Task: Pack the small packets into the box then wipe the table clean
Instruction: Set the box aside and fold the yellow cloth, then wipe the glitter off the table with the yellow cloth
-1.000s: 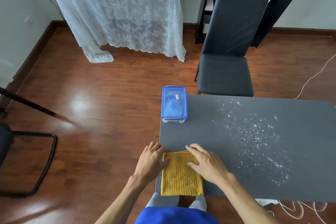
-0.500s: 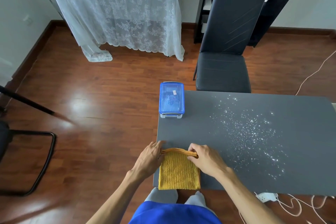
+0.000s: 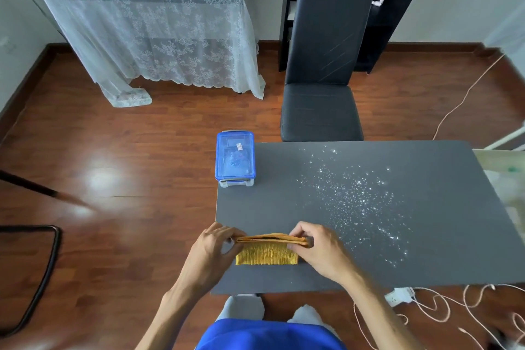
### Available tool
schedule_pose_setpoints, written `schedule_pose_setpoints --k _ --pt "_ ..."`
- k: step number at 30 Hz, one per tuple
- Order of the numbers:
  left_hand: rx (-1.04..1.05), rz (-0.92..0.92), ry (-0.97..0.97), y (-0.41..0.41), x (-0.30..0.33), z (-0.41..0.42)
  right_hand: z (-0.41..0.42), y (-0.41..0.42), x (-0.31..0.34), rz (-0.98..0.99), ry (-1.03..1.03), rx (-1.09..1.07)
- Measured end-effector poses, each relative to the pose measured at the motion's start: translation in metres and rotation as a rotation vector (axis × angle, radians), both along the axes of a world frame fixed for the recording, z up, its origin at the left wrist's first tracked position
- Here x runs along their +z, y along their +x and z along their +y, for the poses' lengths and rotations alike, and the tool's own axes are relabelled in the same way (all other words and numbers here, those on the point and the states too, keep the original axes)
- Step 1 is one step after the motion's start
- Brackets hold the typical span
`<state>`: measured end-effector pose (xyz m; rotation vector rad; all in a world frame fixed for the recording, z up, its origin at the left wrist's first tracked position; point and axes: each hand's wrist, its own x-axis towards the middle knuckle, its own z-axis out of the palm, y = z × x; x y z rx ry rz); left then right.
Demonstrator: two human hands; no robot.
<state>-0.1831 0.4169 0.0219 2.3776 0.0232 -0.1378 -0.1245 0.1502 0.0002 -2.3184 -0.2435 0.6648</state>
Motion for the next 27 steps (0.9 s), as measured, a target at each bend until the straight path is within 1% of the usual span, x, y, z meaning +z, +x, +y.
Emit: schedule_pose_setpoints --k 4,8,13,19,23,27 --pt "0.006 -0.051 -0.026 0.002 0.015 -0.036 -0.037 -0.003 0.019 -0.085 0.041 -0.016" --pt "-0.001 -0.068 -0.021 0.002 0.023 -0.079 -0.081 -0.008 0.041 -0.156 0.021 -0.017" --pt "-0.01 -0.054 -0.089 -0.008 0.018 -0.156 -0.158 -0.018 0.056 -0.067 0.003 -0.066" --pt "-0.036 0.038 -0.179 -0.026 -0.009 -0.233 -0.24 -0.035 0.052 0.037 -0.037 -0.065" --pt "-0.051 0.053 -0.094 -0.009 -0.032 -0.26 -0.255 -0.017 0.039 0.071 -0.067 -0.094" --pt "-0.039 -0.013 0.001 0.026 -0.047 -0.265 -0.245 0.018 0.022 0.026 -0.091 -0.12"
